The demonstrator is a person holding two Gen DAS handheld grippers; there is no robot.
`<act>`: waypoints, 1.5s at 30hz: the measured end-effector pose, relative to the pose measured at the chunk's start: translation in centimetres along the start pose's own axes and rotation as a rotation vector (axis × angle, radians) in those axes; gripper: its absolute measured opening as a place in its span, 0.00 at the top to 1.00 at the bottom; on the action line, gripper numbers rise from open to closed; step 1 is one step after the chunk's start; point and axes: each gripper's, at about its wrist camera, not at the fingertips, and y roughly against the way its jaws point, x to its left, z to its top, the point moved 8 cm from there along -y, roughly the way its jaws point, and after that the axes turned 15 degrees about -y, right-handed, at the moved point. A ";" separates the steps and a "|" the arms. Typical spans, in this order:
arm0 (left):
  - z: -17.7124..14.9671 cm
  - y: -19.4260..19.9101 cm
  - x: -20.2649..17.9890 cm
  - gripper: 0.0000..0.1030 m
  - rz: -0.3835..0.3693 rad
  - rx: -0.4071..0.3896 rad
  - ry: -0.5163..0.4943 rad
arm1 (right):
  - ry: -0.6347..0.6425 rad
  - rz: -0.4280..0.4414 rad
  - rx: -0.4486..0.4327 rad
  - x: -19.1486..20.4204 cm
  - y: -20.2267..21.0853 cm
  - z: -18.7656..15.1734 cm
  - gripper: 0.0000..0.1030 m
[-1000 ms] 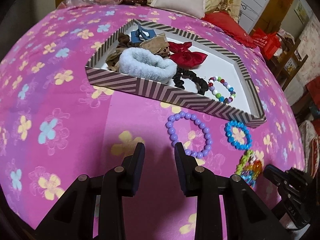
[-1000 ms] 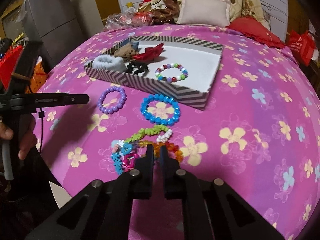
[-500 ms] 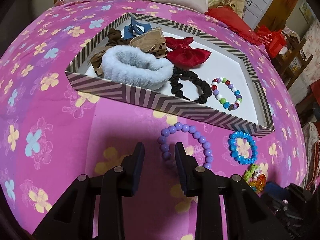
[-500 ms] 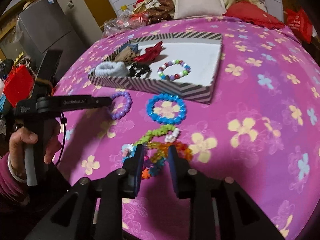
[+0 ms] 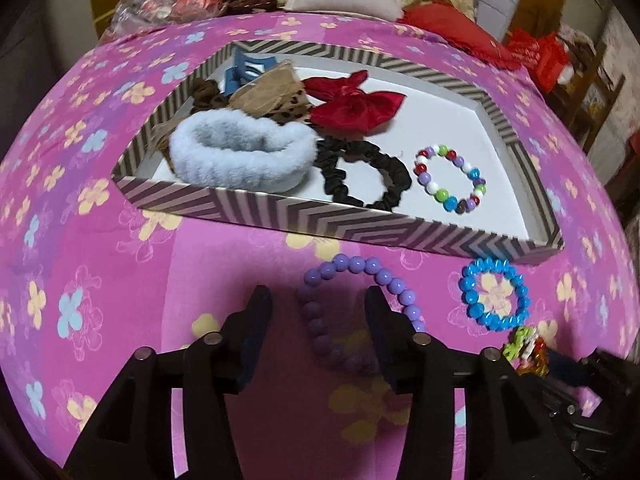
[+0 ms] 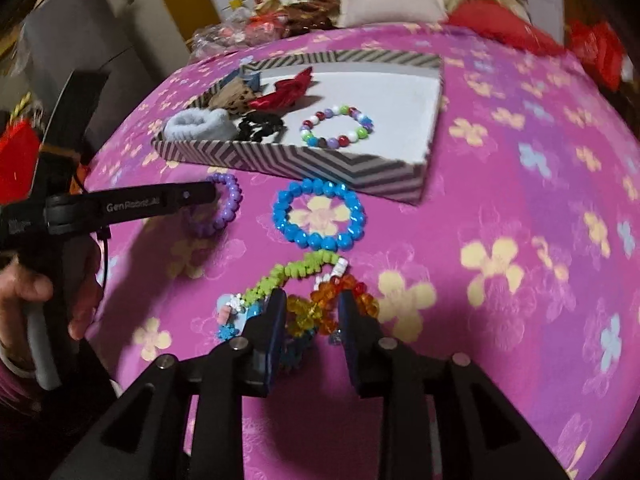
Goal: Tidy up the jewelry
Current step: 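Grasp the amber crystal bracelet with the right tool while the left tool grasps the purple bead bracelet, then carry the amber and purple bracelets into the tray and open both tools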
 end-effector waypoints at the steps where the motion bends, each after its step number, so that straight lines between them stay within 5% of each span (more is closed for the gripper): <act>1: 0.0 0.0 -0.1 0.68 0.008 -0.002 -0.020 | 0.010 0.001 -0.002 0.1 0.0 0.0 0.79; 3: 0.1 0.0 -0.3 0.82 0.000 -0.019 -0.040 | 0.000 0.021 0.000 -0.1 0.1 -0.1 0.81; 4: 0.1 0.1 -0.3 0.97 -0.011 -0.027 -0.037 | -0.001 0.027 -0.002 -0.2 0.2 -0.1 0.82; 5: 0.1 0.1 -0.2 1.00 -0.029 -0.030 -0.030 | -0.005 0.033 -0.004 -0.3 0.3 -0.1 0.90; 9: -0.2 0.4 0.1 1.00 -0.143 -0.037 0.014 | -0.022 0.052 -0.034 -0.7 1.8 0.2 0.90; 26: 4.5 8.3 0.1 1.00 -0.182 -0.197 -0.031 | 0.010 0.105 -0.212 0.3 8.7 6.9 0.90; 35: 9.9 8.3 -0.9 1.00 -0.173 -0.230 -0.076 | -0.009 0.095 -0.208 0.0 5.6 11.9 0.90; 45: 16.3 2.3 -2.7 1.00 -0.219 -0.200 -0.050 | -0.034 0.064 -0.159 -0.8 0.4 16.5 0.90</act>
